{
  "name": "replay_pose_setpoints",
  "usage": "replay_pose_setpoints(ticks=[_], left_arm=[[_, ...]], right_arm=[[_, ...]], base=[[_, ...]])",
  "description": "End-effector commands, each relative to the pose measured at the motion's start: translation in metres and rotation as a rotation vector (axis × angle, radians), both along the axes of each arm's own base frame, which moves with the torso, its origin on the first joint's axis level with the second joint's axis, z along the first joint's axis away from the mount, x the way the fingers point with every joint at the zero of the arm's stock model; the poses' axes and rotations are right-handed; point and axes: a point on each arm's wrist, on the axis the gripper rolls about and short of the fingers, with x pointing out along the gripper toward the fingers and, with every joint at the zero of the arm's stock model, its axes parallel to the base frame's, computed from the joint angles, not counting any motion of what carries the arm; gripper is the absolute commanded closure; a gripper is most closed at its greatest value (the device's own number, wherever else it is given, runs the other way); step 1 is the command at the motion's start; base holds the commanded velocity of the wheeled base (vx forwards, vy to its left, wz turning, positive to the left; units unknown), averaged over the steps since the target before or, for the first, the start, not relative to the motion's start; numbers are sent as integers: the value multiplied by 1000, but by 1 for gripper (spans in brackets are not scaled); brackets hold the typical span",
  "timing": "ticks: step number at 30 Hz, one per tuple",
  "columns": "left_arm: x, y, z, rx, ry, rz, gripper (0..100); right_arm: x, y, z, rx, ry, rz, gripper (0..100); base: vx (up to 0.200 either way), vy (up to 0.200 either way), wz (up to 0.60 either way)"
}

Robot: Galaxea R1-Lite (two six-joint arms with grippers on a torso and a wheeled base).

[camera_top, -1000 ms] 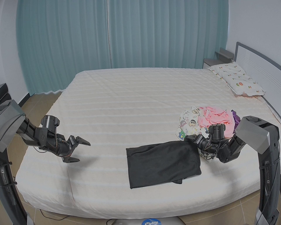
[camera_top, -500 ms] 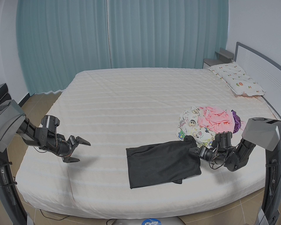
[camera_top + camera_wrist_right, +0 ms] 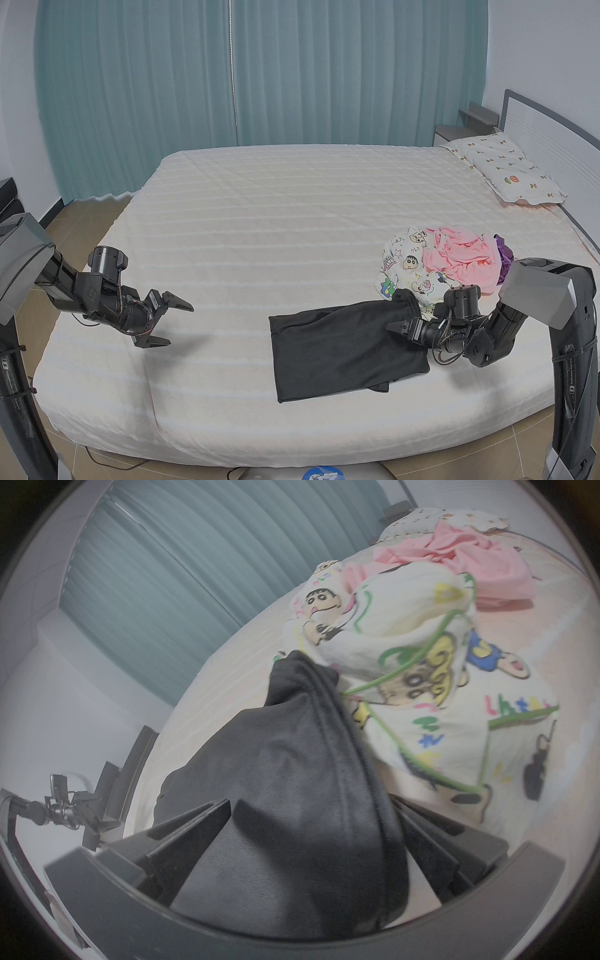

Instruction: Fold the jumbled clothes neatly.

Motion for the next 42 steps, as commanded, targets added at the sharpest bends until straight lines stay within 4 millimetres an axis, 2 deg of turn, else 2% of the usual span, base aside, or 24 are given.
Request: replay_pose_setpoints(ticks=[1, 7, 10, 11, 16, 22, 28, 29, 30, 42], left_arm=[[-1, 0, 0, 0, 1, 0, 0], [-1, 0, 0, 0, 1, 0, 0], [-1, 0, 0, 0, 1, 0, 0], [-1, 0, 0, -1, 1, -1, 0], [-1, 0, 0, 0, 1, 0, 0], [-1, 0, 0, -1, 1, -1, 0], [-1, 0, 0, 0, 1, 0, 0], [0, 0, 0, 0, -1, -1, 0], [0, 0, 0, 0, -1, -1, 0], [1, 0, 0, 0, -1, -1, 0]], right_arm=[[-1, 9, -7, 6, -5, 70, 0], [0, 30, -15, -7, -20, 141, 0], [0, 32, -16, -7, -19, 146, 0], [1, 30, -16, -5, -20, 140, 100], [-1, 27, -10, 12, -24, 128, 100], [-12, 23, 9, 60, -16, 102, 100], [-22, 12, 18, 66, -24, 88, 100], [-29, 1, 23, 80, -11, 86, 100], [-31, -2, 25, 83, -9, 86, 100], [-45, -19, 31, 80, 11, 51, 100]], base=[[0, 0, 0], [0, 0, 0], [0, 0, 0], [0, 0, 0], [0, 0, 0], [0, 0, 0], [0, 0, 0], [0, 0, 0], [0, 0, 0], [0, 0, 0]])
